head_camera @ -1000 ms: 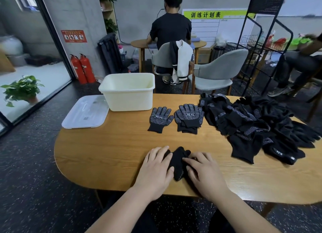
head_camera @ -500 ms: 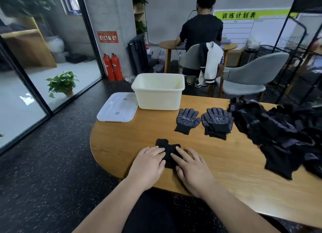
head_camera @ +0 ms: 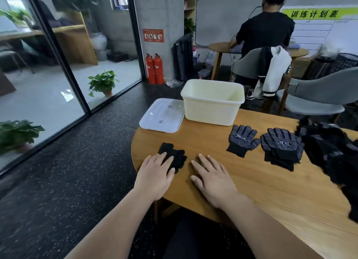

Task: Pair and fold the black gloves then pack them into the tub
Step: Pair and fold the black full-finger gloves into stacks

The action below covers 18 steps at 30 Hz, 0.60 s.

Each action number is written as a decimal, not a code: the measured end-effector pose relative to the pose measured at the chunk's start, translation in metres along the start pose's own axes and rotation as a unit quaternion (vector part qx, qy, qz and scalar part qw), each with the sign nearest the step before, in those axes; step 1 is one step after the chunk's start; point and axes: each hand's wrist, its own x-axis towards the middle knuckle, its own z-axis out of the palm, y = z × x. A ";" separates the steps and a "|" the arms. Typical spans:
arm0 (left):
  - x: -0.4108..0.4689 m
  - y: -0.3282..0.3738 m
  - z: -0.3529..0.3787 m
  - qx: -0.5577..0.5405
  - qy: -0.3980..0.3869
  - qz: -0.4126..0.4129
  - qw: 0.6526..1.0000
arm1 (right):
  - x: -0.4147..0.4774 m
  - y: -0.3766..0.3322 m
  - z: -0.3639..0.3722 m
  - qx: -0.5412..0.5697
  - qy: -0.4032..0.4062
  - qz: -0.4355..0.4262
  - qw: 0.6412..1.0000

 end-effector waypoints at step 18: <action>0.079 -0.039 0.016 -0.057 -0.018 -0.087 0.994 | 0.040 -0.015 0.016 -0.008 0.031 0.012 0.999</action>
